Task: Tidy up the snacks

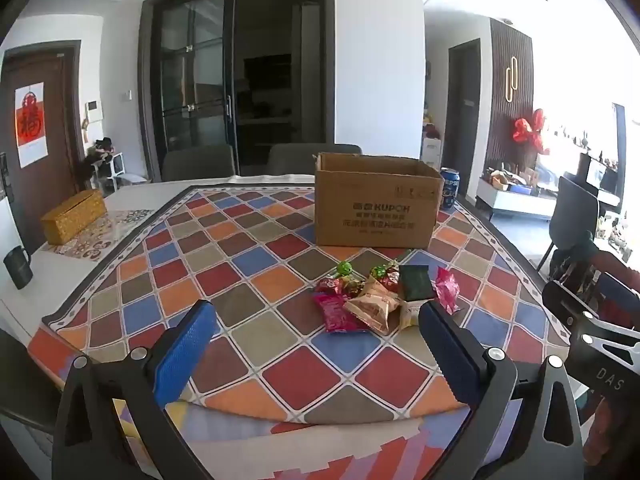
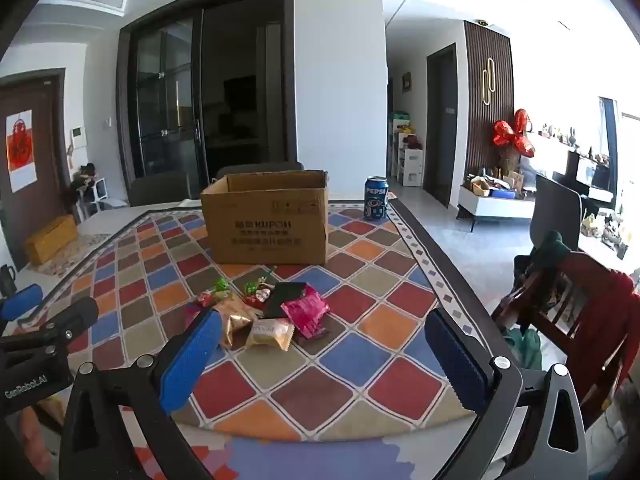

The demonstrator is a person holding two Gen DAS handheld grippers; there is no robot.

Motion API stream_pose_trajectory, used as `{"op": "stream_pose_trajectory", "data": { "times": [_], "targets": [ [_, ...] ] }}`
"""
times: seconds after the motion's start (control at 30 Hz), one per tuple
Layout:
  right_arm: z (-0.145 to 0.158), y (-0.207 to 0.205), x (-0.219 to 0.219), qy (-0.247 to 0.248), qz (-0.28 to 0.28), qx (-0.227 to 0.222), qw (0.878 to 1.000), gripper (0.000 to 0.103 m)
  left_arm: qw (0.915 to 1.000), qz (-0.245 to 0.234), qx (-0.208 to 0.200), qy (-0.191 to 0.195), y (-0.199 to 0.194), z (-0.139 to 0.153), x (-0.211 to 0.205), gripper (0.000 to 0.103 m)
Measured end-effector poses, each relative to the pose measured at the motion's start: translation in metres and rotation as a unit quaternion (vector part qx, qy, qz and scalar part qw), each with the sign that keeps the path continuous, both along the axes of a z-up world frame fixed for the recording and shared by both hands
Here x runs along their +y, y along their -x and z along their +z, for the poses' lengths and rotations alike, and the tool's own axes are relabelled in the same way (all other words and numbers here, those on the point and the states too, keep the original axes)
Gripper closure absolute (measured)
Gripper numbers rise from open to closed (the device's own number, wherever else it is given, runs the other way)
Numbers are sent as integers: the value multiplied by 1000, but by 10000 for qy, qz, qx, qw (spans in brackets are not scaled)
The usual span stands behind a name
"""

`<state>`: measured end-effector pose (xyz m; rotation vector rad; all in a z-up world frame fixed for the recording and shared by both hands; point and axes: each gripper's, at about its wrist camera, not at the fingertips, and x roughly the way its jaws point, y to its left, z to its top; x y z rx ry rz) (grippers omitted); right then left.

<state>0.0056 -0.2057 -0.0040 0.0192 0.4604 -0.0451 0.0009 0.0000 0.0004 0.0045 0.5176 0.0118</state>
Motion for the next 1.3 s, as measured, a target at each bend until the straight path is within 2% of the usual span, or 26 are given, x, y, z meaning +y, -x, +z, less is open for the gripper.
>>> {"op": "stream_pose_trajectory", "data": {
  "times": [0.53, 1.3],
  "targets": [
    [-3, 0, 3, 3, 21, 146, 9999, 1, 10000, -5, -39, 66, 5, -3, 3, 0],
    [1, 1, 4, 99, 26, 70, 9999, 1, 9999, 75, -43, 82, 5, 2, 5, 0]
  ]
}}
